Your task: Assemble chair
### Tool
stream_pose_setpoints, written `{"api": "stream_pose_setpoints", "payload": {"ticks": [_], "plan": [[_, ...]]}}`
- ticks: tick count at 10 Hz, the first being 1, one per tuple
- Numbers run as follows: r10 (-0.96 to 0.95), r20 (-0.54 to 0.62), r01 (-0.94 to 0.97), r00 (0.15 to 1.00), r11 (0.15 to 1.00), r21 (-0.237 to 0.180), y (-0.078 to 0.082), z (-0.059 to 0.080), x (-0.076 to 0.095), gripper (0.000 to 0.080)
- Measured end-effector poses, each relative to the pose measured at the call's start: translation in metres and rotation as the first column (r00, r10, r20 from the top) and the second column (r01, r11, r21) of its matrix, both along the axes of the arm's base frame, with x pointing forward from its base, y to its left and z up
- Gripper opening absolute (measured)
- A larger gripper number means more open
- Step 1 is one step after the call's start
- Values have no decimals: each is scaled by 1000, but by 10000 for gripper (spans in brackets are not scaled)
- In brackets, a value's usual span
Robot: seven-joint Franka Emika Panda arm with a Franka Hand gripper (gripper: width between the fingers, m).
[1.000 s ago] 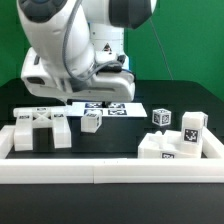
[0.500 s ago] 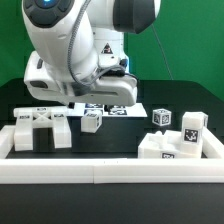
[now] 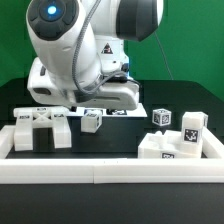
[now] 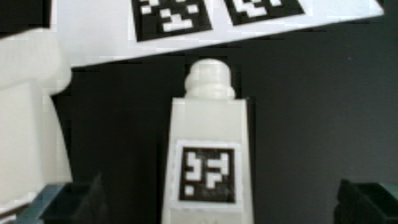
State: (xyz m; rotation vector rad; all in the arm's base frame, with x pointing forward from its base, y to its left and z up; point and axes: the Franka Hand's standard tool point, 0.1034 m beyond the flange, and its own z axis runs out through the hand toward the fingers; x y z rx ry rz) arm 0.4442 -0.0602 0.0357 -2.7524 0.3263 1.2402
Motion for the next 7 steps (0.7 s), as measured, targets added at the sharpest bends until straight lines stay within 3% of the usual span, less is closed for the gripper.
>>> {"api": "stream_pose_setpoints", "payload": {"ticks": [2, 7], "plan": [[-1, -71, 2, 997, 1000, 14, -1, -2, -1, 649], [0, -72, 1, 997, 1000, 12, -1, -6, -1, 649]]}}
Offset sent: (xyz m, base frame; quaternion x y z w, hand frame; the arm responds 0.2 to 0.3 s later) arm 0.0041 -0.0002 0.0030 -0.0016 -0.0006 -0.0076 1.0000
